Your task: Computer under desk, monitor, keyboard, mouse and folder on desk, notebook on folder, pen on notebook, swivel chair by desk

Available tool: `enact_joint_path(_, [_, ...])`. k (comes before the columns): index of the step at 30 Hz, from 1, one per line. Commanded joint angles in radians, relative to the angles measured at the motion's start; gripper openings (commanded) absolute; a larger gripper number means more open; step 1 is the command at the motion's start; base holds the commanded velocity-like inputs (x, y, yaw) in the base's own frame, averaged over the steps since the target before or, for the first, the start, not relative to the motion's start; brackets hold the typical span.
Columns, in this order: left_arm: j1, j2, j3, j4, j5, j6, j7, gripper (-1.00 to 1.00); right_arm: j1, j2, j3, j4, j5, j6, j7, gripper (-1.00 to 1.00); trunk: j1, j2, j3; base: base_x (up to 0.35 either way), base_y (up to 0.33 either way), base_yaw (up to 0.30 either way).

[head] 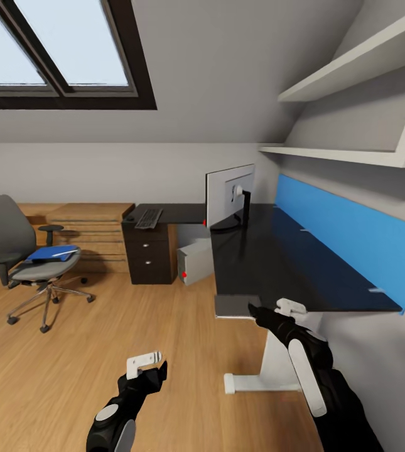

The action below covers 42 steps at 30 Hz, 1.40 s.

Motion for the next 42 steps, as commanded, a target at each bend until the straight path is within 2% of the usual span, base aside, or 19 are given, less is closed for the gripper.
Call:
enact_joint_path(1, [-0.001, 0.0, -0.002, -0.001, 0.011, 0.003, 0.009, 1.0, -0.001, 0.0, 0.0, -0.001, -0.011, 0.004, -0.008, 1.0, -0.001, -0.001, -0.001, -0.312, 0.043, -0.002])
enact_joint_path(5, [-0.001, 0.0, 0.0, -0.009, 0.013, 0.003, 0.009, 1.0, 0.0, -0.002, -0.002, 0.0, -0.025, 0.005, -0.005, 1.0, -0.001, -0.001, -0.001, -0.186, 0.02, -0.001])
enact_joint_path(8, [-0.001, 0.0, 0.002, -0.024, 0.014, 0.003, 0.009, 1.0, -0.001, -0.003, -0.005, 0.0, -0.07, 0.007, -0.004, 1.0, -0.001, -0.001, -0.001, -0.04, 0.004, 0.0])
enact_joint_path(9, [-0.001, 0.0, 0.003, -0.028, 0.015, 0.003, 0.01, 1.0, 0.0, -0.006, -0.007, 0.004, -0.1, 0.008, -0.004, 1.0, -0.001, -0.001, -0.001, -0.02, 0.002, 0.0])
enact_joint_path(12, [-0.001, 0.0, 0.004, -0.032, 0.015, 0.003, 0.01, 1.0, 0.0, -0.017, -0.014, 0.021, -0.153, 0.007, -0.003, 1.0, 0.011, -0.022, -0.01, -0.013, 0.001, 0.0])
enact_joint_path(13, [-0.001, 0.0, 0.005, -0.034, 0.015, 0.003, 0.011, 1.0, 0.0, -0.027, -0.022, 0.037, -0.189, 0.008, -0.002, 1.0, 0.015, -0.029, -0.014, -0.007, 0.001, 0.0])
enact_joint_path(14, [-0.001, -0.001, 0.005, -0.034, 0.014, 0.003, 0.013, 1.0, 0.0, -0.041, -0.041, 0.06, -0.25, 0.005, -0.002, 1.0, 0.019, -0.036, -0.017, -0.003, 0.0, 0.0])
enact_joint_path(15, [-0.001, -0.001, 0.006, -0.035, 0.014, 0.003, 0.014, 1.0, 0.0, -0.045, -0.05, 0.067, -0.271, 0.004, -0.002, 1.0, 0.022, -0.043, -0.02, -0.003, 0.0, 0.0])
enact_joint_path(16, [-0.001, -0.001, 0.006, -0.035, 0.014, 0.003, 0.018, 1.0, -0.001, -0.05, -0.071, 0.082, -0.312, 0.002, -0.001, 1.0, 0.026, -0.05, -0.023, -0.002, 0.0, 0.0])
enact_joint_path(19, [-0.001, -0.001, 0.006, -0.035, 0.015, 0.003, 0.027, 1.0, 0.0, -0.054, -0.11, 0.108, -0.366, 0.0, 0.001, 1.0, 0.038, -0.071, -0.032, -0.001, 0.0, 0.0])
enact_joint_path(20, [-0.001, -0.002, 0.006, -0.035, 0.015, 0.003, 0.035, 1.0, -0.001, -0.056, -0.137, 0.124, -0.393, -0.002, 0.001, 1.0, 0.042, -0.078, -0.036, 0.0, 0.0, 0.0])
enact_joint_path(25, [-0.001, -0.003, 0.005, -0.034, 0.015, 0.003, 0.053, 1.0, -0.001, -0.057, -0.198, 0.153, -0.432, -0.005, 0.002, 1.0, 0.061, -0.113, -0.051, 0.0, 0.0, 0.0])
enact_joint_path(30, [-0.001, -0.004, 0.004, -0.032, 0.015, 0.003, 0.059, 1.0, 0.0, -0.058, -0.245, 0.161, -0.442, -0.006, 0.019, 1.0, 0.08, -0.148, -0.067, 0.0, 0.0, 0.0])
enact_joint_path(32, [-0.001, -0.004, 0.003, -0.031, 0.015, 0.003, 0.06, 1.0, 0.0, -0.058, -0.265, 0.168, -0.445, -0.005, 0.055, 1.0, 0.088, -0.162, -0.073, 0.0, 0.0, 0.0])
enact_joint_path(34, [-0.001, -0.005, 0.003, -0.03, 0.015, 0.003, 0.061, 1.0, -0.001, -0.059, -0.294, 0.22, -0.45, -0.005, 0.177, 1.0, 0.095, -0.176, -0.079, 0.0, 0.0, 0.0])
enact_joint_path(37, [-0.001, -0.005, 0.003, -0.029, 0.015, 0.003, 0.061, 1.0, -0.001, -0.06, -0.319, 0.265, -0.461, -0.005, 0.29, 1.0, 0.107, -0.197, -0.089, 0.0, 0.0, 0.0])
enact_joint_path(38, [-0.001, -0.006, 0.003, -0.029, 0.015, 0.003, 0.061, 1.0, -0.001, -0.06, -0.343, 0.316, -0.475, -0.004, 0.424, 1.0, 0.111, -0.204, -0.092, 0.0, 0.0, 0.0])
enact_joint_path(39, [-0.001, -0.006, 0.003, -0.029, 0.015, 0.003, 0.061, 1.0, -0.001, -0.06, -0.356, 0.355, -0.482, -0.005, 0.509, 1.0, 0.114, -0.211, -0.095, 0.0, 0.0, 0.0])
enact_joint_path(42, [-0.001, -0.006, 0.003, -0.029, 0.015, 0.003, 0.062, 1.0, -0.001, -0.06, -0.37, 0.414, -0.489, -0.006, 0.605, 1.0, 0.126, -0.232, -0.104, 0.0, 0.0, 0.0])
